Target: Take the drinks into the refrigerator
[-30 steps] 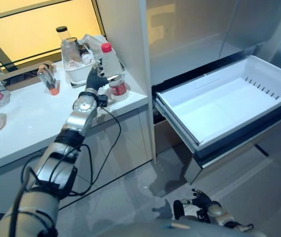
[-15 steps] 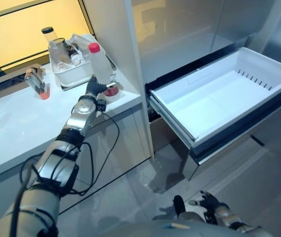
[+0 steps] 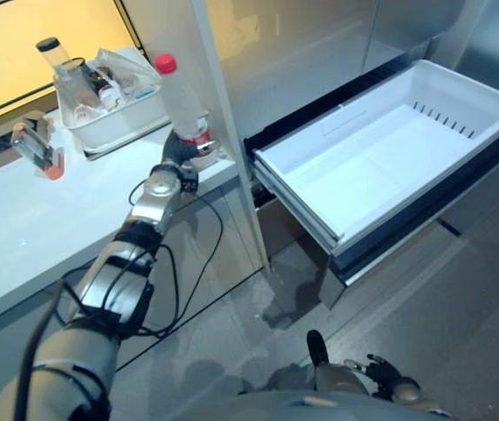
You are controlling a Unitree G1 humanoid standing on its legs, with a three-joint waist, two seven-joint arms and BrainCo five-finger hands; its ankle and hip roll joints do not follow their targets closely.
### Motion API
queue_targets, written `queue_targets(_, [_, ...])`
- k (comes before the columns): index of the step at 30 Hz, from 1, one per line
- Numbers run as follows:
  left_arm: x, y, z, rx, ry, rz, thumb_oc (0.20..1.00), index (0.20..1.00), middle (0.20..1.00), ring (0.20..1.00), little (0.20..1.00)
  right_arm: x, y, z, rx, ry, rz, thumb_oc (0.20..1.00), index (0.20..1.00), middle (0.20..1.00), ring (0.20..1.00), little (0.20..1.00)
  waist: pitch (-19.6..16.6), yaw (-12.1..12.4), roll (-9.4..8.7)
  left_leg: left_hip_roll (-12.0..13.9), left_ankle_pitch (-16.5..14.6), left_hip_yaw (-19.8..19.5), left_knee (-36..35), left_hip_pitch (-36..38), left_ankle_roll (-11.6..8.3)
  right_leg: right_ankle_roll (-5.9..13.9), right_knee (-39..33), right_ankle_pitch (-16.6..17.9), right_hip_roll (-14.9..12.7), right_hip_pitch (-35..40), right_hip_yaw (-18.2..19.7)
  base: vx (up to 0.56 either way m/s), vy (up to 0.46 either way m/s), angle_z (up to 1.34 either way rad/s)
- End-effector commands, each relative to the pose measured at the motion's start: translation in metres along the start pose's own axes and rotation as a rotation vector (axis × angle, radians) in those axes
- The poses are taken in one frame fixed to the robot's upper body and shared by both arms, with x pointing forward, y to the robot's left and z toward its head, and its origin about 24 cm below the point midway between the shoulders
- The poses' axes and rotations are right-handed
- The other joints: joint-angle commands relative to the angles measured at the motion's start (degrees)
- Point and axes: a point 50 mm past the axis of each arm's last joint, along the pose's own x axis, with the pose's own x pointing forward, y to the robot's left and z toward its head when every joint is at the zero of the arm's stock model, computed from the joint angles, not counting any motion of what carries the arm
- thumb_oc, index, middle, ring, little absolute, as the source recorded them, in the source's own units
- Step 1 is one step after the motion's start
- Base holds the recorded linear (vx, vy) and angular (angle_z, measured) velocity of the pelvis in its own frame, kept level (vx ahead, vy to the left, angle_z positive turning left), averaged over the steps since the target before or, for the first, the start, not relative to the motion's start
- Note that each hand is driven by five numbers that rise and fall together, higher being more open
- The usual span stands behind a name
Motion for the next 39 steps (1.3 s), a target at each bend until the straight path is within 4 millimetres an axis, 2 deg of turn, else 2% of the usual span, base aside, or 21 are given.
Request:
queue_targets(1, [0.012, -0.042, 0.049, -0.047, -0.146, -0.103, 0.2, 0.2, 0.2, 0.2, 0.2, 0.0, -0.009, 0.0, 0.001, -0.007, -0.042, 1.0, 1.0, 1.0, 1.0, 1.0, 1.46, -3.58, -1.37, -1.88, 2.33, -0.92, 0.01, -3.86, 2.41, 2.11, 2.51, -5.13, 0.71, 4.88, 0.21, 0.0, 0.0, 0.0])
queue_targets(5, [0.009, -0.063, 0.059, -0.102, -0.183, -0.154, 0.2, 0.2, 0.2, 0.2, 0.2, -0.001, -0.013, -0.003, 0.012, 0.003, -0.066, 1.0, 1.0, 1.0, 1.0, 1.0, 1.78, -4.03, -1.07, -1.97, 2.56, -0.98, 0.01, -4.33, 2.34, 2.04, 2.15, -4.93, 0.57, 4.85, 0.18, -0.01, -0.002, 0.01])
queue_targets(9, [0.007, -0.069, 0.062, -0.12, -0.202, -0.163, 0.2, 0.2, 0.2, 0.2, 0.2, -0.001, -0.013, -0.005, 0.014, 0.007, -0.074, 1.0, 1.0, 1.0, 1.0, 1.0, 1.72, -4.04, -0.97, -1.92, 2.58, -0.95, 0.01, -4.48, 2.27, 1.99, 1.8, -4.73, 0.51, 4.89, -0.07, 0.0, 0.0, 0.0])
queue_targets(20, [-0.004, -0.052, 0.059, -0.197, -0.274, -0.166, 0.2, 0.2, 0.2, 0.2, 0.2, 0.001, -0.008, 0.002, 0.052, -0.001, -0.065, 1.0, 1.0, 1.0, 1.0, 1.0, 1.38, -1.92, -1.37, -2.02, 2.67, -2.18, 0.01, -4.23, 2.36, 1.78, 1.83, -5.04, 0.44, 5.73, -1.4, 0.0, 0.0, 0.0])
queue_targets(25, [-0.025, -0.033, 0.033, -0.253, -0.279, -0.16, 0.2, 0.2, 0.2, 0.2, 0.2, 0.003, -0.005, 0.013, 0.099, -0.034, -0.057, 1.0, 1.0, 1.0, 1.0, 1.0, 1.57, -0.32, -1.78, -2.06, 2.69, -2.66, 0.12, -4.25, 2.46, 1.63, 1.92, -5.26, 0.41, 5.9, -1.94, 0.0, 0.0, 0.0])
queue_targets(30, [-0.059, -0.018, 0.006, -0.301, -0.284, -0.19, 0.2, 0.2, 0.2, 0.2, 0.2, 0.003, -0.01, 0.016, 0.252, -0.046, -0.091, 1.0, 1.0, 1.0, 1.0, 1.0, 1.97, 1.18, -2.36, -2.1, 2.46, -3.13, 0.44, -4.45, 2.64, 1.66, 2.26, -5.56, 0.27, 5.83, -2.27, -0.01, 0.002, 0.02])
queue_targets(35, [-0.101, -0.009, -0.025, -0.366, -0.241, -0.223, 0.2, 0.2, 0.2, 0.2, 0.2, 0.0, -0.033, 0.004, 0.593, -0.036, -0.21, 1.0, 1.0, 1.0, 1.0, 1.0, 1.79, 2.15, -2.85, -2.25, 1.86, -3.34, 0.61, -4.31, 2.91, 1.68, 2.35, -5.88, 0.21, 6.0, -2.38, 0.0, 0.002, 0.01])
queue_targets(36, [-0.101, -0.009, -0.025, -0.366, -0.241, -0.223, 0.2, 0.2, 0.2, 0.2, 0.2, 0.0, -0.033, 0.004, 0.593, -0.036, -0.21, 1.0, 1.0, 1.0, 1.0, 1.0, 1.78, 2.15, -2.84, -2.25, 1.86, -3.34, 0.61, -4.31, 2.91, 1.68, 2.35, -5.88, 0.21, 6.0, -2.37, 0.03, 0.031, 0.01])
queue_targets(37, [-0.121, -0.004, -0.039, -0.359, -0.212, -0.244, 0.2, 0.2, 0.2, 0.2, 0.2, -0.004, -0.054, -0.002, 0.82, -0.069, -0.313, 1.0, 1.0, 1.0, 1.0, 1.0, 1.49, 2.32, -3.18, -2.28, 1.41, -3.43, 0.72, -3.96, 3.13, 1.72, 2.48, -6.16, 0.14, 6.24, -2.42, 0.02, 0.021, 0.03])
queue_targets(38, [-0.122, -0.005, -0.039, -0.359, -0.211, -0.245, 0.2, 0.2, 0.2, 0.2, 0.2, -0.004, -0.054, -0.003, 0.82, -0.068, -0.313, 1.0, 1.0, 1.0, 1.0, 1.0, 1.45, 2.37, -3.16, -2.28, 1.38, -3.42, 0.72, -3.91, 3.14, 1.72, 2.48, -6.18, 0.15, 6.28, -2.41, 0.04, 0.026, -0.01])
queue_targets(39, [-0.128, -0.004, -0.043, -0.366, -0.201, -0.255, 0.2, 0.2, 0.2, 0.2, 0.2, -0.006, -0.064, -0.002, 0.918, -0.097, -0.361, 1.0, 1.0, 1.0, 1.0, 1.0, 1.29, 2.39, -3.34, -2.28, 1.22, -3.45, 0.73, -3.77, 3.22, 1.76, 2.53, -6.29, 0.09, 6.44, -2.41, 0.04, 0.014, -0.02])
